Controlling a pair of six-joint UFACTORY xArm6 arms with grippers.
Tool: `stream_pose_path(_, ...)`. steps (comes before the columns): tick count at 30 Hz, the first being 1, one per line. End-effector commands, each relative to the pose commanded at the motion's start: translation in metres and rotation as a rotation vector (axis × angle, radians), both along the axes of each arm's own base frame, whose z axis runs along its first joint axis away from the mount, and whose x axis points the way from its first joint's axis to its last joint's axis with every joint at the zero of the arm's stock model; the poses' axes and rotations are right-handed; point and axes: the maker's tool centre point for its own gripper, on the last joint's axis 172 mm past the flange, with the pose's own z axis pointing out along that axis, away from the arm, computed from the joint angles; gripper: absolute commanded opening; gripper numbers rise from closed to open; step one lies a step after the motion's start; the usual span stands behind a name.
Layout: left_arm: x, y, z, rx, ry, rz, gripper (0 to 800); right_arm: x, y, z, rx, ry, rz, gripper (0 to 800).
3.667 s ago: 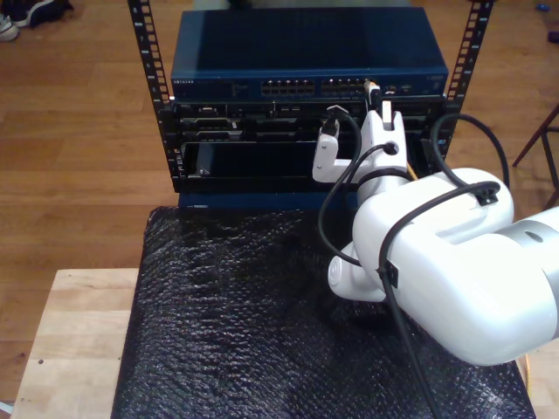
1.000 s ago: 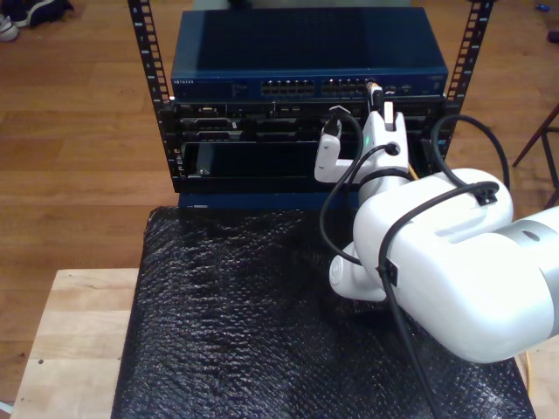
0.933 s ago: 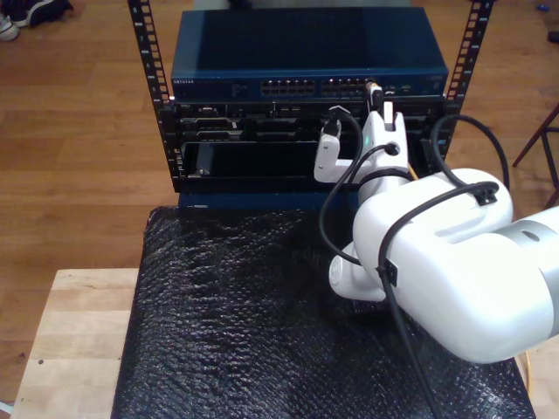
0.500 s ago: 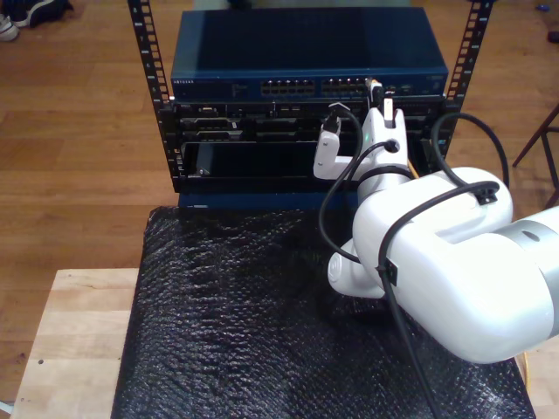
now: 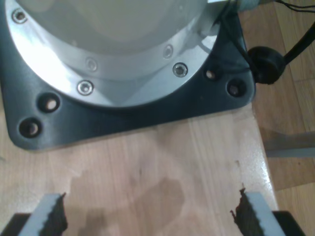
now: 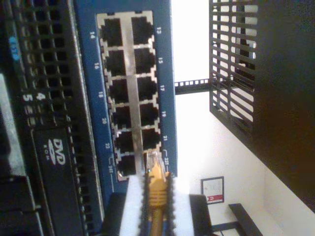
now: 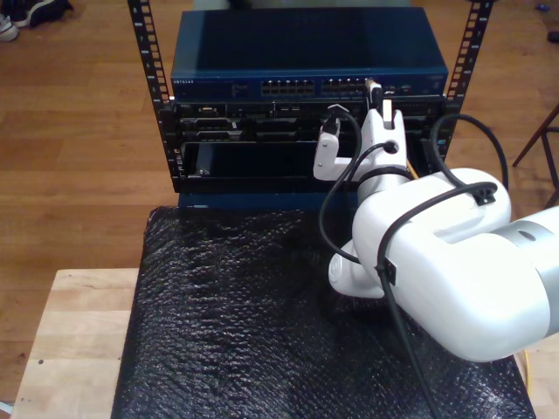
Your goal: Grab the cable and plug it in
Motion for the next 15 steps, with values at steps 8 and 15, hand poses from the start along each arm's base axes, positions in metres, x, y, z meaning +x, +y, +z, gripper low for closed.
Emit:
stream_pose_path(8, 0.0001, 0.0004, -0.0001, 0.001, 0.0, 0.0, 800, -0.0008, -0.0014, -0.0002, -0.001, 0.0, -0.002, 0)
stream_pose_path(15, 0.0001, 0.0004, -0.0001, 0.001, 0.0, 0.0, 800, -0.0017, -0.0033, 0.002, -0.002, -0.007, -0.007, 0)
